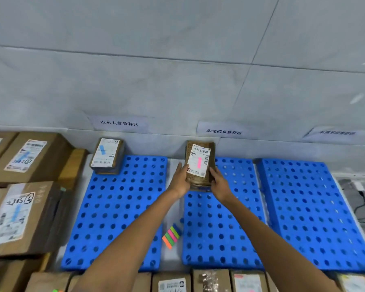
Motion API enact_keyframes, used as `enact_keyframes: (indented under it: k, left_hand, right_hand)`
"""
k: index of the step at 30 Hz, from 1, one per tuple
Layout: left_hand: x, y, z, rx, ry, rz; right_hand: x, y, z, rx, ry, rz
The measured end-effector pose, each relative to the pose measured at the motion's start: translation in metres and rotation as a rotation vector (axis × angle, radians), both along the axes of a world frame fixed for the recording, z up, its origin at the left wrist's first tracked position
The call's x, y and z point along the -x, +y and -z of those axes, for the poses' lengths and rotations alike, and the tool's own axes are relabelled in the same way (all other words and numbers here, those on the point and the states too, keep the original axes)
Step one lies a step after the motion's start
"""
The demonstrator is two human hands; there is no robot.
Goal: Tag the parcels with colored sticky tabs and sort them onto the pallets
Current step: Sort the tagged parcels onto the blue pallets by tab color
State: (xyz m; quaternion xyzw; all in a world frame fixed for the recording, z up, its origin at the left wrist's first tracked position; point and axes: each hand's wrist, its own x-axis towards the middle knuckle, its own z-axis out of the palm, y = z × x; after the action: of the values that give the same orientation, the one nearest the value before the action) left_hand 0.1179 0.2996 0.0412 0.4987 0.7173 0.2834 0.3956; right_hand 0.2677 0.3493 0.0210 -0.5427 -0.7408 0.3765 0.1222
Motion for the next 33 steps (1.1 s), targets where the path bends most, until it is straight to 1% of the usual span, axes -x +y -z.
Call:
enact_keyframes:
  k: [4, 6, 7, 9, 11, 12, 13, 16, 19, 21, 23, 26, 30, 33]
  left_hand:
    - [0.020, -0.020, -0.003, -0.002, 0.004, -0.048]
    - [0.039, -0.035, -0.010, -0.007, 0.008, -0.106]
    - [0.051, -0.041, -0.016, -0.008, 0.014, -0.136]
    - [0.076, -0.059, -0.034, -0.007, 0.014, -0.196]
    - [0.095, -0.086, -0.052, -0.021, 0.022, -0.218]
    - [0.101, -0.104, -0.060, -0.025, 0.039, -0.205]
    - [0.107, -0.125, -0.064, -0.017, 0.060, -0.185]
    - [0.114, -0.190, -0.065, 0.088, 0.111, -0.089]
    - [0.110, -0.247, -0.049, 0.164, 0.035, -0.034]
    - [0.105, -0.289, -0.031, 0.219, 0.051, 0.000]
    - [0.105, -0.322, -0.016, 0.245, 0.070, 0.009]
    - [0.114, -0.357, 0.003, 0.272, 0.096, -0.008]
    - [0.124, -0.393, 0.017, 0.304, 0.233, -0.009]
    - [0.122, -0.414, 0.019, 0.326, 0.347, 0.003]
  right_hand:
    - [-0.005, 0.022, 0.015, 0.026, -0.157, -0.110]
    - [-0.006, 0.021, 0.015, -0.023, -0.277, -0.102]
    - [-0.004, 0.017, 0.008, -0.084, -0.279, -0.071]
    - [0.005, -0.003, -0.014, -0.209, -0.128, 0.001]
    - [0.016, -0.041, -0.039, -0.250, 0.036, -0.013]
    - [0.021, -0.065, -0.048, -0.231, 0.082, -0.055]
    - [0.025, -0.092, -0.055, -0.171, 0.106, -0.092]
    - [0.031, -0.172, -0.058, 0.032, 0.140, -0.178]
    - [0.028, -0.235, -0.048, 0.206, 0.127, -0.207]
    - [0.023, -0.280, -0.037, 0.291, 0.082, -0.250]
    - [0.023, -0.315, -0.029, 0.352, 0.051, -0.238]
    - [0.040, -0.345, -0.023, 0.423, 0.099, -0.186]
    - [0.082, -0.377, -0.022, 0.570, 0.114, -0.181]
    - [0.108, -0.399, -0.020, 0.595, 0.051, -0.221]
